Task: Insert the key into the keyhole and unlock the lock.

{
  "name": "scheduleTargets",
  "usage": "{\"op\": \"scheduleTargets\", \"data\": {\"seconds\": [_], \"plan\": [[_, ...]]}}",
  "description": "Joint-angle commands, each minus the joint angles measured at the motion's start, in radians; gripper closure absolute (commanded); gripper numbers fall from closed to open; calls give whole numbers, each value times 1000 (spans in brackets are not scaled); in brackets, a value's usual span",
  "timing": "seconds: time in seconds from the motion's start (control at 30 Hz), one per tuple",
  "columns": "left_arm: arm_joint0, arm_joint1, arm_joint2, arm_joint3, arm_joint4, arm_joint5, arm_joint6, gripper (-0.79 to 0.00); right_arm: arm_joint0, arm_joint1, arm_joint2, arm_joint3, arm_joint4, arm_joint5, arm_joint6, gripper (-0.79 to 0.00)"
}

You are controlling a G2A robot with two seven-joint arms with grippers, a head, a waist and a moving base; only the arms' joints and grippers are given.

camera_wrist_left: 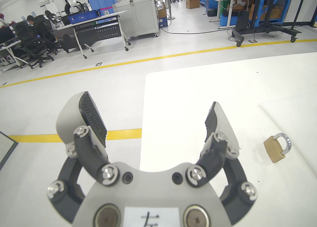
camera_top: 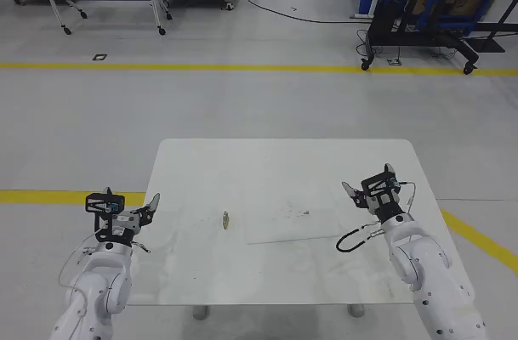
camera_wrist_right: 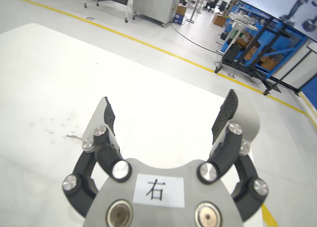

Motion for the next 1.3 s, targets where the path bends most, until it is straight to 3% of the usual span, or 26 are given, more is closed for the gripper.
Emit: {"op": "scheduleTargets", "data": {"seconds": [0.0, 0.07, 0.23, 0.4, 0.43, 0.47, 0.5, 0.53, 0.6, 0.7, 0.73, 0.77, 0.87, 1.03, 1.13, 1.27], "plan": [[0, 0, 0, 0, 0, 0, 0, -785, 48, 1, -31, 29, -22, -86, 14, -785], [0, 0, 0, 0, 0, 0, 0, -785, 100, 2, -63, 67, -40, -164, 33, -785], [0, 0, 0, 0, 0, 0, 0, -785, 246, 12, -140, 212, -67, -527, 24, -785], [0, 0, 0, 0, 0, 0, 0, -785, 359, 28, -180, 348, -154, -802, -74, -785], [0, 0, 0, 0, 0, 0, 0, -785, 383, 31, -200, 380, -184, -831, -88, -733], [0, 0, 0, 0, 0, 0, 0, -785, 404, 34, -223, 416, -204, -831, -111, -677], [0, 0, 0, 0, 0, 0, 0, -785, 426, 37, -256, 451, -223, -831, -130, -517], [0, 0, 0, 0, 0, 0, 0, -785, 450, 41, -293, 475, -259, -831, -145, -480], [0, 0, 0, 0, 0, 0, 0, -785, 491, 51, -357, 522, -313, -831, -189, -496], [0, 0, 0, 0, 0, 0, 0, -785, 542, 65, -429, 572, -388, -831, -254, -372], [0, 0, 0, 0, 0, 0, 0, -785, 556, 69, -446, 587, -402, -831, -271, -268], [0, 0, 0, 0, 0, 0, 0, -785, 568, 72, -460, 598, -412, -831, -289, -225], [0, 0, 0, 0, 0, 0, 0, -785, 595, 82, -492, 630, -436, -831, -343, -169], [0, 0, 0, 0, 0, 0, 0, -785, 637, 92, -559, 675, -459, -831, -377, -191], [0, 0, 0, 0, 0, 0, 0, -785, 661, 94, -594, 693, -453, -831, -384, -286], [0, 0, 0, 0, 0, 0, 0, -785, 688, 94, -621, 714, -430, -831, -376, -308]]}}
